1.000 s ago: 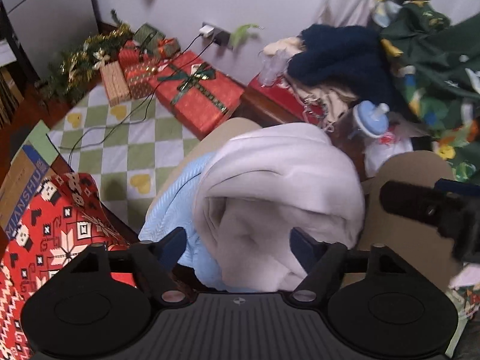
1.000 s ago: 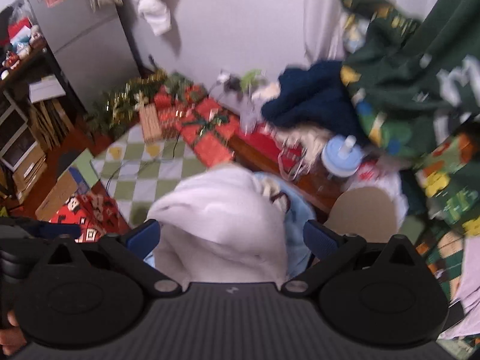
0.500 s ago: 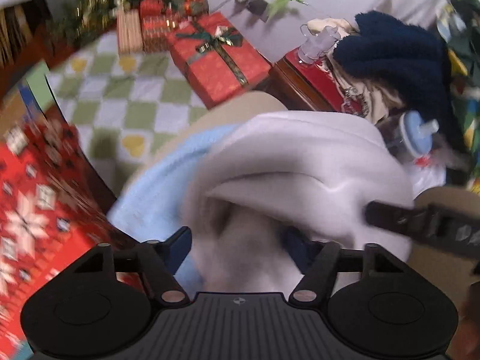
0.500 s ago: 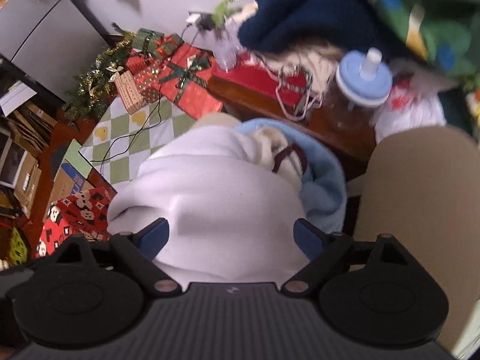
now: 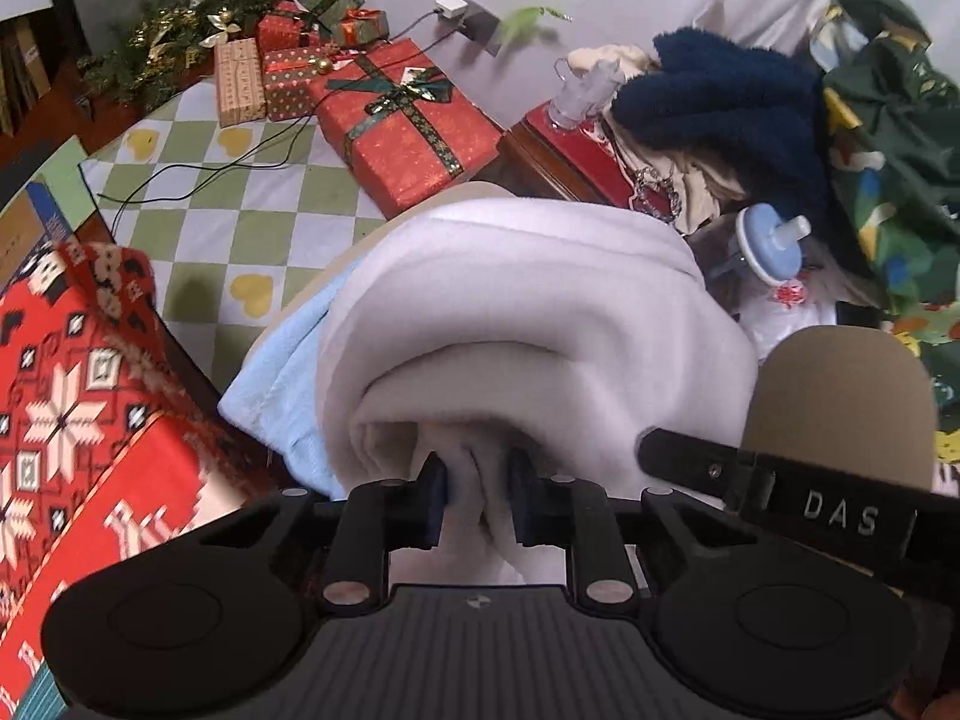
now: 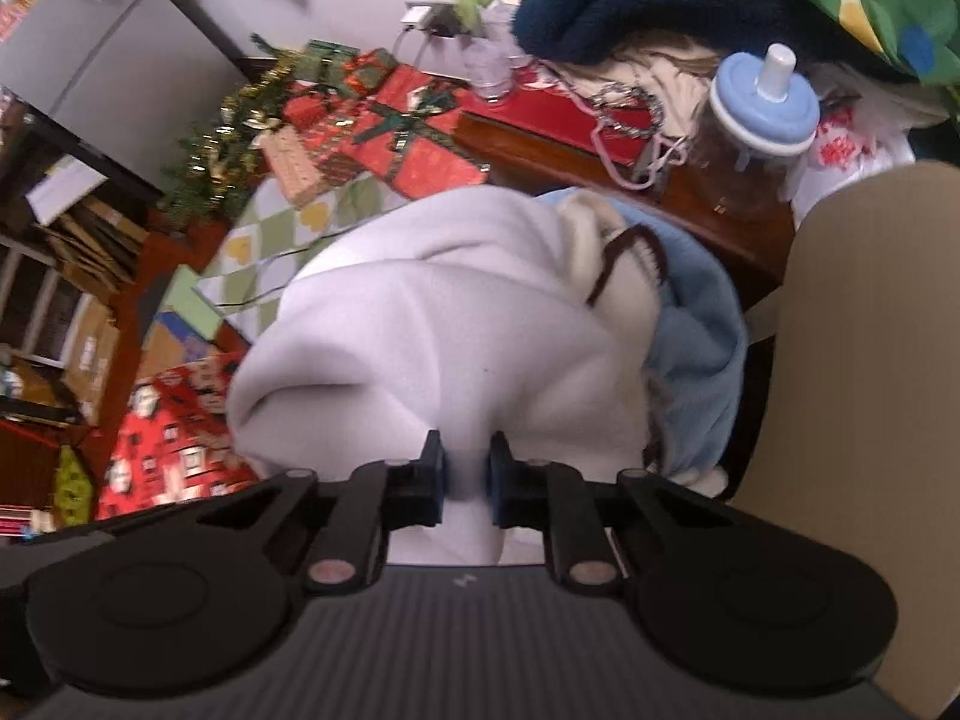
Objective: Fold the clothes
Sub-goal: 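Lift the white sweatshirt with both grippers and carry it onto the red blanket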
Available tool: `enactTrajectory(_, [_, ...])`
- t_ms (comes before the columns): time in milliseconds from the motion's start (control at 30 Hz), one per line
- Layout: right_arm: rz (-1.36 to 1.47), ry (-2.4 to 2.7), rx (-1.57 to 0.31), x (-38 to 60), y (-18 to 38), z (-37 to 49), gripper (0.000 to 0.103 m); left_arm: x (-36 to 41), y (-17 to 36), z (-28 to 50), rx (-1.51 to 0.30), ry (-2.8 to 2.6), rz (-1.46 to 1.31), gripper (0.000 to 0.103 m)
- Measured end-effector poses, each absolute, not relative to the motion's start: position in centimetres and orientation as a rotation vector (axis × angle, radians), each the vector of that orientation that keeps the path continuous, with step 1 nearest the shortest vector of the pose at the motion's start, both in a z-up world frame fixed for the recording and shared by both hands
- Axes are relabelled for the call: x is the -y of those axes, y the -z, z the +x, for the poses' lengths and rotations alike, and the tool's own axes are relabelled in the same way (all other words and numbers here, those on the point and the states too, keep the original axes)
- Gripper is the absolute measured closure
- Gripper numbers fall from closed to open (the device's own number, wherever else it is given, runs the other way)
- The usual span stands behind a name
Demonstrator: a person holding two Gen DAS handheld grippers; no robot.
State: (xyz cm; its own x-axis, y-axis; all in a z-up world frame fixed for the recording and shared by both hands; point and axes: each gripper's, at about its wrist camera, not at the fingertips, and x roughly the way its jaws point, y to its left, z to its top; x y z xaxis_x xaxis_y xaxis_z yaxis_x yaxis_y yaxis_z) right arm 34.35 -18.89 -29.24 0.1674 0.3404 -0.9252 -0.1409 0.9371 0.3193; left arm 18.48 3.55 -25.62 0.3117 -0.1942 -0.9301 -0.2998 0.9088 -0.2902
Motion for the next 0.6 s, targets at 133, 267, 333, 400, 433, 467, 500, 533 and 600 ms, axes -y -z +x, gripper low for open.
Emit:
enactTrajectory(133, [0.176,-0.433,-1.354,17.5,26.7,31.4,0.09,-5.0,23.8,14.8,-1.25,-0.116,-0.476,0.083])
enactTrajectory(267, [0.178,-0.525,-1.371,15.4,24.3,27.3,0.09,-6.9,22.5,9.8,-1.249,-0.167,-0.516,0.083])
enactTrajectory(333, [0.155,-0.576,-1.375,14.1,23.1,24.8,0.09,-8.0,22.2,6.8,-1.249,-0.197,-0.545,0.083])
enactTrajectory(400, [0.128,-0.631,-1.374,12.5,21.8,22.1,0.09,-9.2,21.7,3.8,-1.242,-0.228,-0.56,0.083])
enactTrajectory(433, [0.113,-0.659,-1.376,11.6,21.2,20.6,0.09,-9.8,21.4,2.3,-1.237,-0.243,-0.564,0.084])
enactTrajectory(467, [0.1,-0.687,-1.379,10.5,20.6,19.2,0.09,-10.6,21.1,0.6,-1.231,-0.259,-0.571,0.084])
enactTrajectory(500, [0.087,-0.717,-1.383,9.4,20.0,17.7,0.09,-11.5,20.8,-1.0,-1.225,-0.276,-0.578,0.084])
enactTrajectory(533, [0.072,-0.739,-1.386,8.4,19.5,16.4,0.09,-12.5,20.7,-2.8,-1.221,-0.294,-0.597,0.084])
enactTrajectory(600, [0.037,-0.793,-1.395,6.0,18.3,13.0,0.09,-14.7,20.6,-6.4,-1.213,-0.329,-0.634,0.084])
